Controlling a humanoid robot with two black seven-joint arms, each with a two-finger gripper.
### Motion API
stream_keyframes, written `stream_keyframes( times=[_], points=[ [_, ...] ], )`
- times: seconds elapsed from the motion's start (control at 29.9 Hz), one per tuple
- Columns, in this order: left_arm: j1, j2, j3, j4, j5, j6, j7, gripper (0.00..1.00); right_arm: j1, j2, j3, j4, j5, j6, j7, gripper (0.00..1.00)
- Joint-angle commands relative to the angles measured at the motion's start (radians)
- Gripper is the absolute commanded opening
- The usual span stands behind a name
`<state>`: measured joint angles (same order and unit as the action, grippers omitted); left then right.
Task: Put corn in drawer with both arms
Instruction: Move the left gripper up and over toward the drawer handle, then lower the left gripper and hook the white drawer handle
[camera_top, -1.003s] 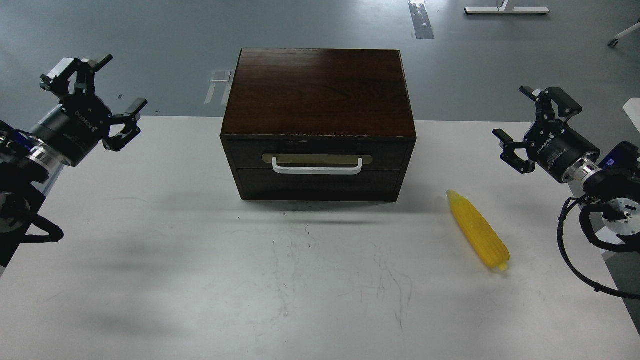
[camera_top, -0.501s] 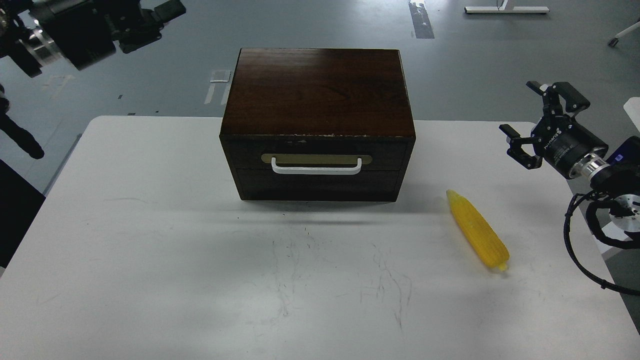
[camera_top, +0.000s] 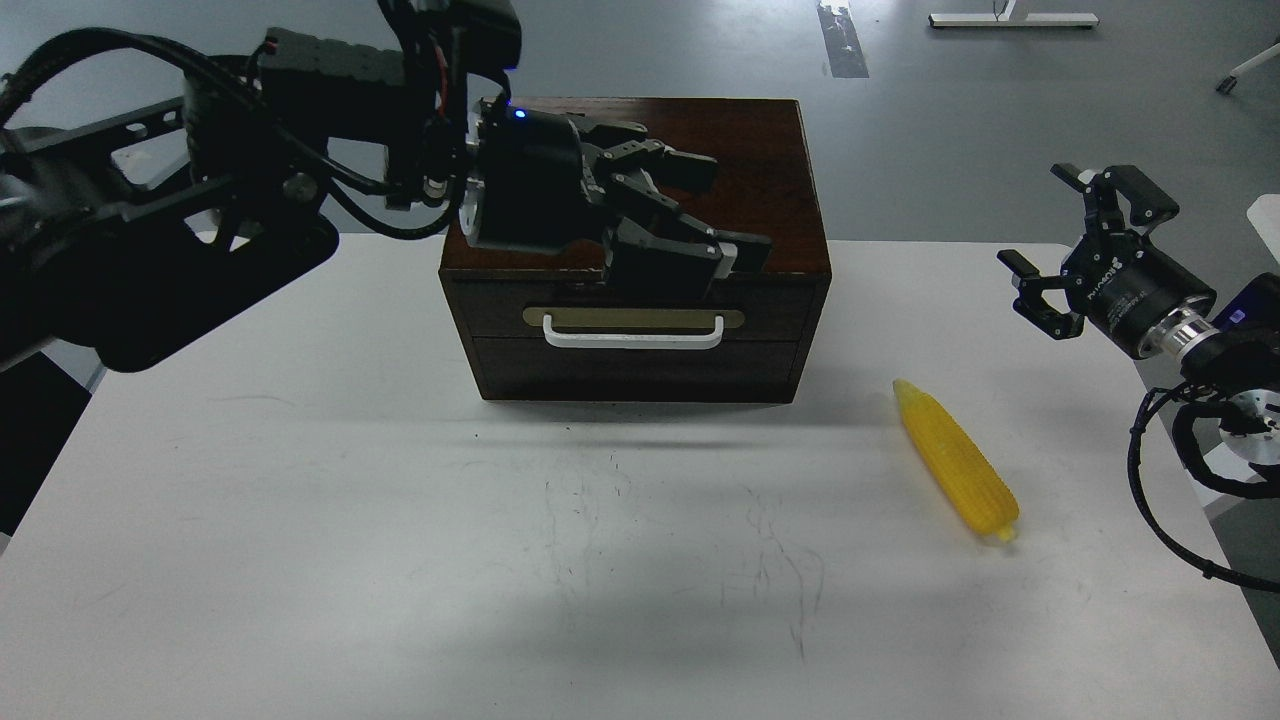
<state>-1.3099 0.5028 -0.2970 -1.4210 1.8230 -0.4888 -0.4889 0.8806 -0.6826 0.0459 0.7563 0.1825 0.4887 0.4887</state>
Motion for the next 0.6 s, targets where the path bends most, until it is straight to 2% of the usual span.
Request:
stream_keyframes(
  times=[0.0,0.1,0.43,0.57],
  points=[
    [-0.100,-0.018,0.200,0.020,0.036,0.000,0.000,0.98,0.000,0.000,0.000,0.000,0.000,0.000,0.000,1.00],
    [-0.134,-0.040,0.269,0.031,0.067,0.000,0.000,0.98,0.000,0.000,0.000,0.000,0.000,0.000,0.000,1.00],
    [-0.132,-0.127,0.295,0.123,0.214,0.000,0.000,0.98,-0.002,0.001,0.000,-0.002,0.000,0.000,0.000,1.00],
    [-0.135,-0.135,0.346,0.149,0.220,0.000,0.000,0.98,-0.003,0.000,0.000,-0.002,0.000,0.000,0.000,1.00]
  ],
)
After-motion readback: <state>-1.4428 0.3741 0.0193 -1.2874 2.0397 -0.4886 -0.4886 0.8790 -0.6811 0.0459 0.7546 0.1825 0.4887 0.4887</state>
